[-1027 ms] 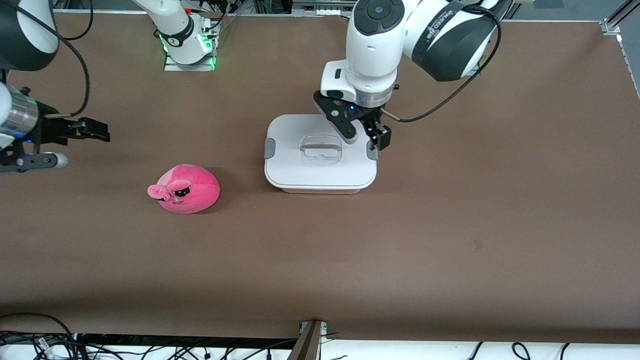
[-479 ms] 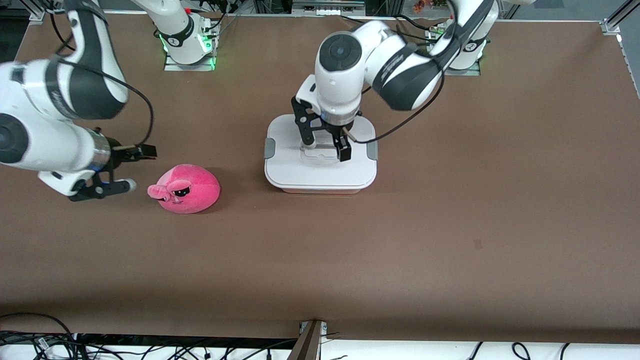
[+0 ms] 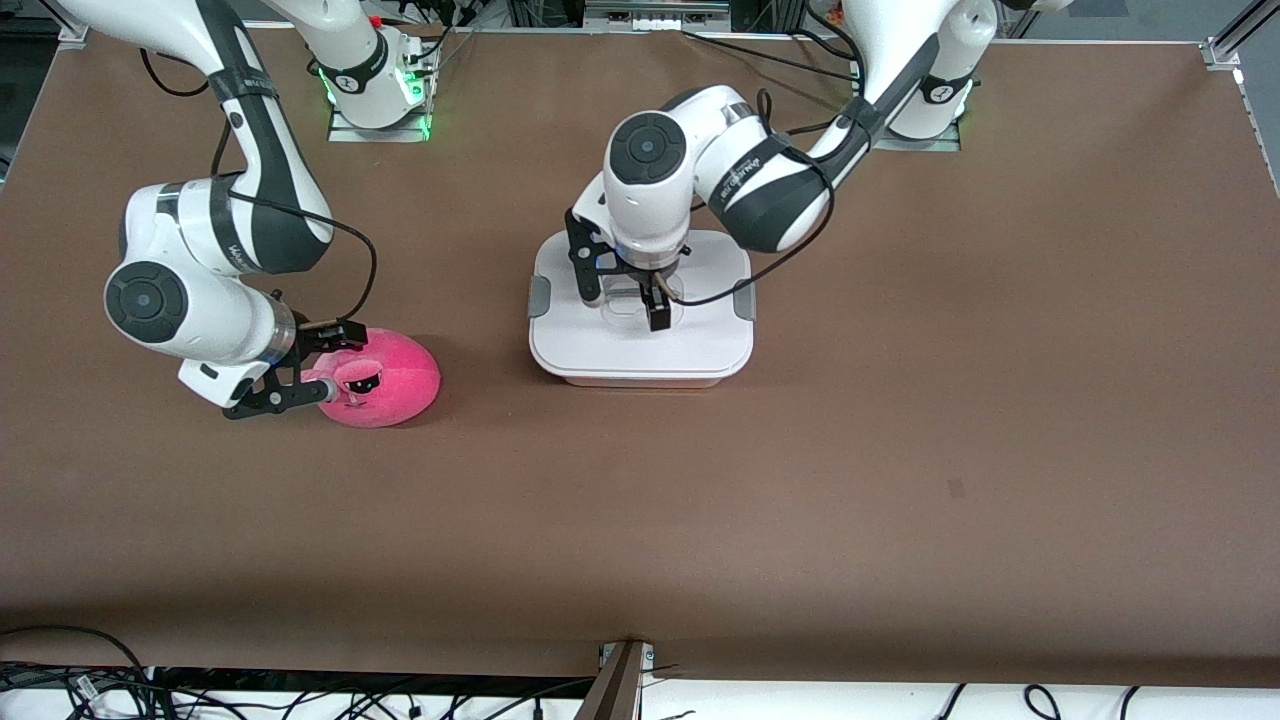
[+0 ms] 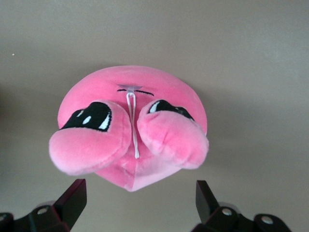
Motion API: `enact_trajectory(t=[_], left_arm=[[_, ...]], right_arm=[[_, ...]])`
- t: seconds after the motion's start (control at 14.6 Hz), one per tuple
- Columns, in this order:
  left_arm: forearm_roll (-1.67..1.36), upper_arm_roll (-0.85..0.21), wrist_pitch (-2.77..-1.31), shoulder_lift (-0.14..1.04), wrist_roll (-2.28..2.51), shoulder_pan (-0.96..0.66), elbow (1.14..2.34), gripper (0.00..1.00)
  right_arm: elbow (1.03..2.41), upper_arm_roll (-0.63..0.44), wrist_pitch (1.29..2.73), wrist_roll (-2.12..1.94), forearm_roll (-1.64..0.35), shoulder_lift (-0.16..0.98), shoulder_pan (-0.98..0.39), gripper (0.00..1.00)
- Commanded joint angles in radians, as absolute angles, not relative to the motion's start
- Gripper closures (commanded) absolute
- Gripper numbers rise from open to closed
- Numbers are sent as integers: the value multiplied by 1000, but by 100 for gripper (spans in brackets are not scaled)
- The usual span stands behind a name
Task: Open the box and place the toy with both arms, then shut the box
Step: 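Grasp the lid handle with the left gripper while the right gripper reaches the toy, then lift the lid off with the left gripper while the right gripper grasps the toy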
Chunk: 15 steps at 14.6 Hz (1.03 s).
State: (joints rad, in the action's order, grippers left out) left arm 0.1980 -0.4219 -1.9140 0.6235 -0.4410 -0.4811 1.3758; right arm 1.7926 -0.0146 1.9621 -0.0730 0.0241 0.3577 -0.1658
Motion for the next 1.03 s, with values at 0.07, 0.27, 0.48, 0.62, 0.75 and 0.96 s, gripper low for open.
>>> enact_trajectory(t=[0.07, 0.27, 0.48, 0.62, 0.75, 0.96], left_arm=[[232, -417, -1953, 640, -456, -503, 1387, 43], [232, -417, -1951, 637, -456, -499, 1385, 100], [232, -419, -1944, 630, -456, -502, 1382, 100], [226, -420, -1942, 621, -456, -500, 1379, 100], [219, -422, -1939, 612, -454, -500, 1374, 100], [219, -442, -1907, 563, -451, -499, 1373, 100]], right_arm=[[1879, -11, 2068, -75, 28, 334, -166, 0], [1881, -9, 2115, -75, 25, 356, -166, 0], [1881, -9, 2154, -75, 20, 373, -166, 2], [1882, -2, 2183, -75, 15, 390, -166, 19], [1879, 9, 2184, -75, 15, 397, -166, 63], [1870, 11, 2184, -58, 11, 397, -178, 100]])
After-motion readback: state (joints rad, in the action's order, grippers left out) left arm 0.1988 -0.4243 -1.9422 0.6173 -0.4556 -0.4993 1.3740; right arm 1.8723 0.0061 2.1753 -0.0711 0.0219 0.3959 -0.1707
